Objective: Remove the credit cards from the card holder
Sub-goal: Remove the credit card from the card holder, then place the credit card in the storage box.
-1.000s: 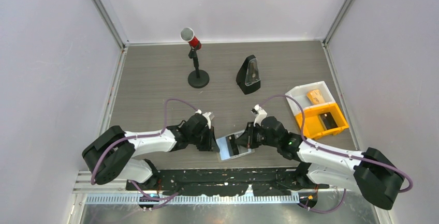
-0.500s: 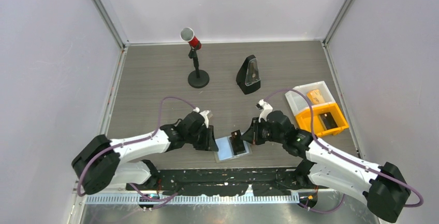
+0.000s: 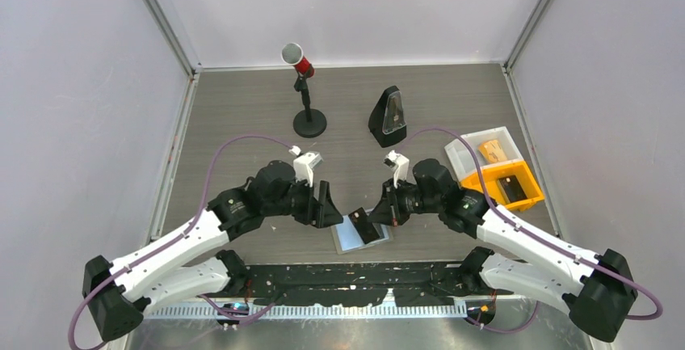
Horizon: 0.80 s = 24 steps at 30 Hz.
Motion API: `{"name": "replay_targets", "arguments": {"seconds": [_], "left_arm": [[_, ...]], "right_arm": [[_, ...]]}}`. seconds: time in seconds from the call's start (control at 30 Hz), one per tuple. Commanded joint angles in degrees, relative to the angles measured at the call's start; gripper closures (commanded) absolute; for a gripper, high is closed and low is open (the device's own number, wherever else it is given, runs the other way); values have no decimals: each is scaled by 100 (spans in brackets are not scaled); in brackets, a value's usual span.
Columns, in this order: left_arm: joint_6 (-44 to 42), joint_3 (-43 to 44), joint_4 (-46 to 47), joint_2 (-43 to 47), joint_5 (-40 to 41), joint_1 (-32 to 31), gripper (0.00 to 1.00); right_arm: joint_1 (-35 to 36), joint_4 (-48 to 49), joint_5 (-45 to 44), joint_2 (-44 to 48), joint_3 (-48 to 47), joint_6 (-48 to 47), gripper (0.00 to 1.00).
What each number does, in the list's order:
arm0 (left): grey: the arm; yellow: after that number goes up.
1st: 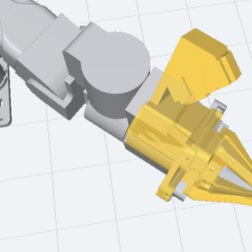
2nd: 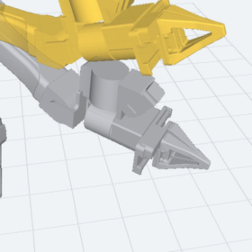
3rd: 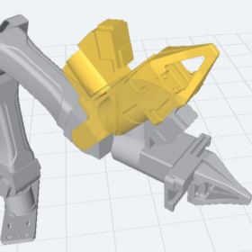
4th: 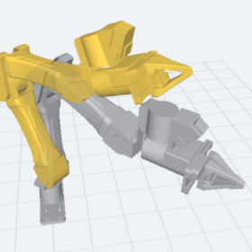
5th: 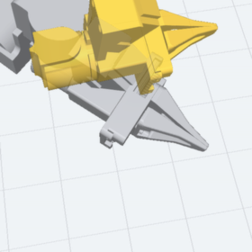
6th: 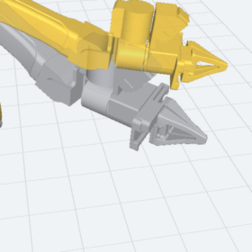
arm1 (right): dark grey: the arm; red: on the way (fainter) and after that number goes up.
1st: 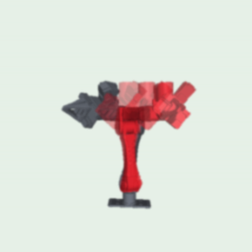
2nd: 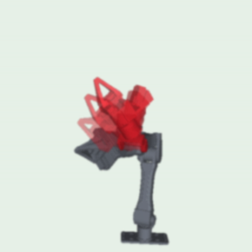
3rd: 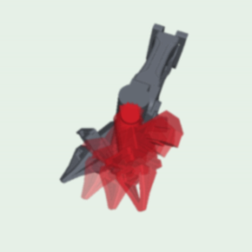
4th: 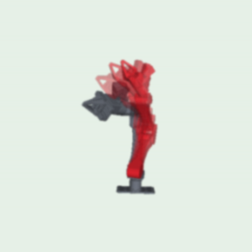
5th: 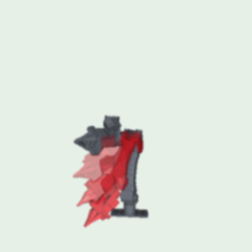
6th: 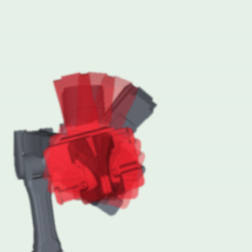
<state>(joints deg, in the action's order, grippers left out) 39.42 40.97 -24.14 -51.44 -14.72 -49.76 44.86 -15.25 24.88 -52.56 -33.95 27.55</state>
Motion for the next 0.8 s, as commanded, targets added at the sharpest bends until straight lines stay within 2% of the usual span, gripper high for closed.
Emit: {"name": "replay_targets", "arguments": {"seconds": [0.0, 0.1, 0.27, 0.4, 0.57, 0.77], "left_arm": [[-414, 150, -463, 297, -402, 9, 35], [-409, 103, -388, 516, -728, 5, 35], [-208, -99, 18, 831, -1286, 5, 35], [-190, -222, 1, 1070, -1348, 4, 35], [-263, -385, -51, 1254, -1542, 9, 31], [-8, -686, 544, 1454, -1991, 8, 32]], "right_arm": [[164, 490, 901, 38, -195, -213, 95], [374, 913, 1137, -29, -145, -182, 95], [923, 1082, 1214, -423, -372, -257, 95], [1316, 1138, 1289, -765, -618, -435, 95], [1411, 1412, 1398, -888, -701, -355, 95], [1411, 1659, 1374, -716, -657, -110, 95]]}}
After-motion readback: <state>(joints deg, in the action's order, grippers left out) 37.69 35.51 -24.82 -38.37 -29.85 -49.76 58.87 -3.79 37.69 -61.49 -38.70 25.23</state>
